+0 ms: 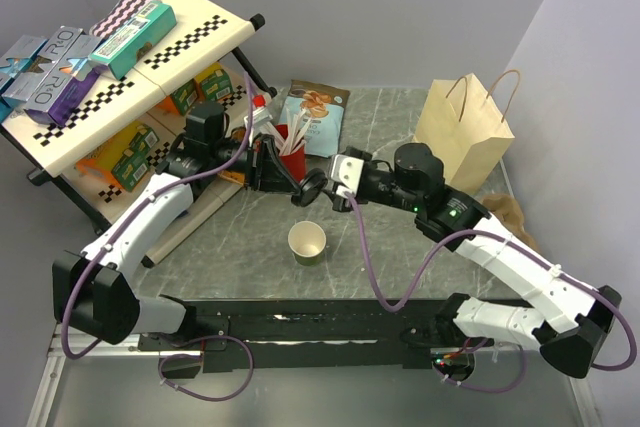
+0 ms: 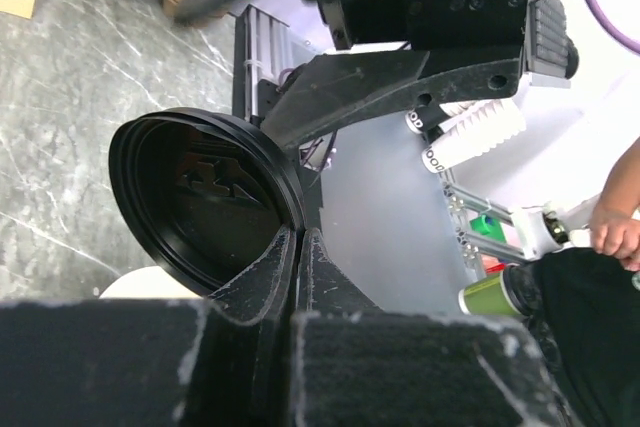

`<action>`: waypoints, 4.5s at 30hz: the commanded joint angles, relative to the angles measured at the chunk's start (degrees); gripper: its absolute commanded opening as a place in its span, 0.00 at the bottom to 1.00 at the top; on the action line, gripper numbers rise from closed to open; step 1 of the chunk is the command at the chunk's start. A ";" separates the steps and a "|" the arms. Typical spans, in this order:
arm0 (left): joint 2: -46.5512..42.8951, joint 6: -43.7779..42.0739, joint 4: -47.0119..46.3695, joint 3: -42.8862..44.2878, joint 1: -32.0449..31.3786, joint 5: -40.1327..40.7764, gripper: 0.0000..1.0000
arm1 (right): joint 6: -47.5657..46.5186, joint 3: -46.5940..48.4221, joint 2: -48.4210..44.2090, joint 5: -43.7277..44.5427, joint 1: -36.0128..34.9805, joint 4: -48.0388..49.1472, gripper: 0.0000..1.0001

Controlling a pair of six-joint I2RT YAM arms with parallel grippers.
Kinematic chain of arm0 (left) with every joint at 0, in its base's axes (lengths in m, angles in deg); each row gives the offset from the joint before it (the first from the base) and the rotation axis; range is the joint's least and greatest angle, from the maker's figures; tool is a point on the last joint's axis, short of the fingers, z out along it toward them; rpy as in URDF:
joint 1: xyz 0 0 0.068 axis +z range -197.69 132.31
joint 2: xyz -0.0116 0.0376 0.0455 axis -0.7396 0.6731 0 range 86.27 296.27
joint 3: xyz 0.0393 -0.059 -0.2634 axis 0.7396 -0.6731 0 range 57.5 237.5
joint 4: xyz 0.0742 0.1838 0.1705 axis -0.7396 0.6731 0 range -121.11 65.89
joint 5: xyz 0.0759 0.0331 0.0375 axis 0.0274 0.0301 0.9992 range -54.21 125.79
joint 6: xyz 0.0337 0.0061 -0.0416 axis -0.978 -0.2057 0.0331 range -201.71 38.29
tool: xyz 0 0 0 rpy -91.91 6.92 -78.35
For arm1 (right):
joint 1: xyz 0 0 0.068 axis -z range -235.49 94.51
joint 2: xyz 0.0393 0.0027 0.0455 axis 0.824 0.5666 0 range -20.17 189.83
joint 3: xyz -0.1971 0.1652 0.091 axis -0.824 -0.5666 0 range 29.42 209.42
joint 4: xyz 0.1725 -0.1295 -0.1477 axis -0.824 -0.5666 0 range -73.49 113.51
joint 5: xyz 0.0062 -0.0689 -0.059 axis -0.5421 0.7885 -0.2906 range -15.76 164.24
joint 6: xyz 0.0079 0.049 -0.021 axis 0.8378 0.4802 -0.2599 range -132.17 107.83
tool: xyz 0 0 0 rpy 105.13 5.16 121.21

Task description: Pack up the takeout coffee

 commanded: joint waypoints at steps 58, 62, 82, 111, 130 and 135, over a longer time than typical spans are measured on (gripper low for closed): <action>-12.16 -30.31 25.35 0.72 7.02 27.37 0.93 | 3.11 20.38 20.25 -4.08 -3.19 -41.39 0.00; -17.61 -28.45 21.55 -4.99 7.02 37.73 0.93 | 2.85 33.70 29.57 -4.51 -3.19 -55.50 0.00; -24.13 -30.56 19.70 -13.09 7.28 44.17 0.94 | 6.54 47.90 47.79 3.48 -4.51 -65.84 0.00; -25.71 -31.80 18.83 -21.09 7.28 40.84 0.95 | 6.10 54.41 55.88 5.33 -6.71 -68.65 0.04; -20.70 -32.06 14.87 -21.09 7.28 35.74 0.94 | 6.72 53.53 51.04 6.21 -6.62 -68.92 0.00; -21.32 -31.62 14.95 -21.44 7.28 35.83 0.94 | 6.80 53.79 50.34 5.86 -6.53 -69.09 0.00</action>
